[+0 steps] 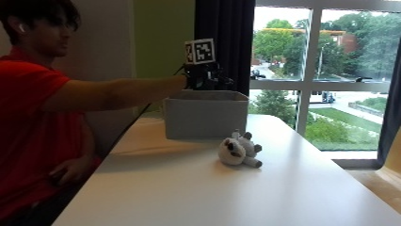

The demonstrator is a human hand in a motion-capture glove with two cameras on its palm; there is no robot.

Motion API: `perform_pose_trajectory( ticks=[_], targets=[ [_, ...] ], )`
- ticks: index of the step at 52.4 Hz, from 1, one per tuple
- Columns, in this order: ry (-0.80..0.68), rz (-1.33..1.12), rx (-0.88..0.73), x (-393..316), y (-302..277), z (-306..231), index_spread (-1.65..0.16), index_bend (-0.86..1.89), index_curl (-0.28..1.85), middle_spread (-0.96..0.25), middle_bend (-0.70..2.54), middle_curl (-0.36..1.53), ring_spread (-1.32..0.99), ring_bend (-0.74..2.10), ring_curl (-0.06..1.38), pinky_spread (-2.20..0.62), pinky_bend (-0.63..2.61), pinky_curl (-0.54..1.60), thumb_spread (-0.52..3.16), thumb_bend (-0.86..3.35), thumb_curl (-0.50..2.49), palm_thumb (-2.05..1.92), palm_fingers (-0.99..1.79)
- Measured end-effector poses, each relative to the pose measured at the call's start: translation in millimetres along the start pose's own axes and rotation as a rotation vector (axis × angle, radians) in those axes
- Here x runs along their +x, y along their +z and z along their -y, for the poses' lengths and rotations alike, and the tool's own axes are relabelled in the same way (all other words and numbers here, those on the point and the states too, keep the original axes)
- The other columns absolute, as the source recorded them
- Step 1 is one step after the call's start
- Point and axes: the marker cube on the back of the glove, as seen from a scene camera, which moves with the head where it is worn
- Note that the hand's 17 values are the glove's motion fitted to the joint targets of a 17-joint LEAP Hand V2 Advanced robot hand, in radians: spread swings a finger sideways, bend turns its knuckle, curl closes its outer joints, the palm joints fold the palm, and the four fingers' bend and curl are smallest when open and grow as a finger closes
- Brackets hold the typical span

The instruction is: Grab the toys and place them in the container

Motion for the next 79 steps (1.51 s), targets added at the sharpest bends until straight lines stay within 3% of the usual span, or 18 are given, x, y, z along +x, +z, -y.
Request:
perform_pose_trajectory(
  ticks=[10,19,27,38,45,66,79],
  targets=[
    [0.055,-0.016,0.048,58,2,-22,-0.44,0.29,0.79,-0.21,0.40,0.54,-0.20,0.58,0.24,0.01,0.82,0.35,1.15,-0.05,0.52,-0.06,-0.01],
    [0.183,-0.037,0.032,103,9,-30,-0.44,0.31,0.74,-0.19,0.37,0.50,-0.19,0.53,0.23,0.02,0.75,0.32,1.20,-0.05,0.43,-0.05,0.00],
    [0.201,-0.078,-0.007,155,24,-46,-0.43,0.30,0.69,-0.18,0.35,0.48,-0.19,0.48,0.22,0.03,0.71,0.31,1.22,-0.05,0.37,-0.06,0.00],
    [0.420,-0.111,-0.043,199,53,-50,-0.43,0.30,0.65,-0.17,0.31,0.45,-0.19,0.43,0.21,0.04,0.64,0.30,1.23,-0.05,0.32,-0.05,0.02],
    [0.288,-0.142,-0.074,220,69,-60,-0.42,0.28,0.62,-0.17,0.30,0.44,-0.18,0.40,0.22,0.04,0.62,0.30,1.23,-0.04,0.30,-0.05,0.03],
    [0.426,-0.125,-0.109,235,122,-38,-0.42,0.17,0.51,-0.16,0.27,0.42,-0.19,0.38,0.23,0.04,0.63,0.32,1.25,-0.03,0.26,-0.03,0.05],
    [0.410,-0.141,-0.087,225,144,-23,-0.42,0.14,0.45,-0.16,0.25,0.40,-0.20,0.40,0.25,0.04,0.69,0.34,1.27,-0.02,0.26,-0.02,0.06]
  ],
)
